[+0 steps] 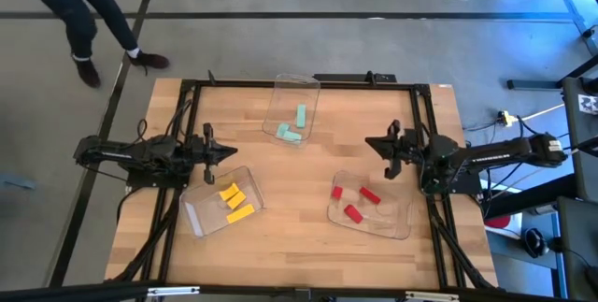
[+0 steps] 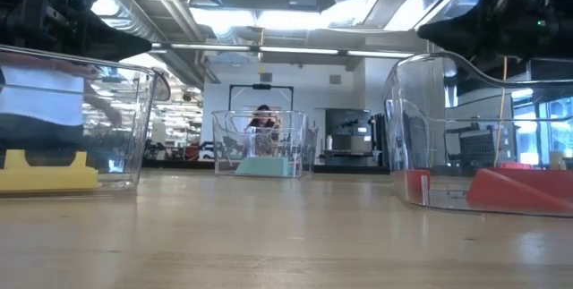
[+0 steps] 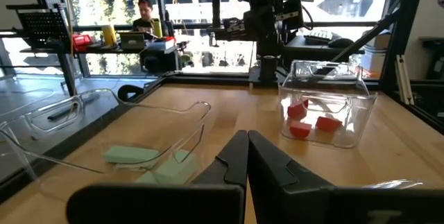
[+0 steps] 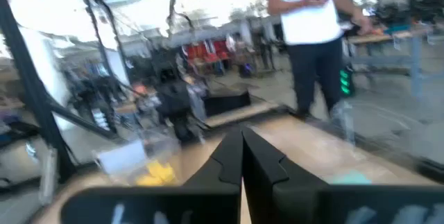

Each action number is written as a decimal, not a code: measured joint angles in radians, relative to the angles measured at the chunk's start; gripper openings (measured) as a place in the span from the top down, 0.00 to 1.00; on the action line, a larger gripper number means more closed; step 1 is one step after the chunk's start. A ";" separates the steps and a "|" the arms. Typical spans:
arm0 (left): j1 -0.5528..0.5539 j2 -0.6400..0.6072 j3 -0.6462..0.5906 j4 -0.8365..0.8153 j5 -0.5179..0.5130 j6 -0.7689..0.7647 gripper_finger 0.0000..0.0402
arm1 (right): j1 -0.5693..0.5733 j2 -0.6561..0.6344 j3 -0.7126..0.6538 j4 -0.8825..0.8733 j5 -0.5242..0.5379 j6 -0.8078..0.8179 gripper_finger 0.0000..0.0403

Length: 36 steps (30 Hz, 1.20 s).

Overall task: Sort & place blocks by color
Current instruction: Return to Home Position

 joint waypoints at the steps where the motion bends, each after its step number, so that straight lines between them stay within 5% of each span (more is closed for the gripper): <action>1: 0.000 0.000 0.000 0.000 0.000 0.000 1.00 | 0.000 -0.029 0.000 -0.046 0.018 -0.001 1.00; 20: 0.000 0.000 0.000 0.001 0.000 0.000 1.00 | 0.004 -0.606 0.000 -0.670 0.063 -0.079 1.00; 25: 0.000 0.000 0.000 0.002 0.000 0.000 1.00 | 0.004 -0.605 0.000 -0.703 0.166 -0.143 0.99; 36: 0.000 0.000 0.000 0.003 -0.003 0.000 1.00 | 0.004 -0.587 0.000 -0.703 0.153 -0.181 0.99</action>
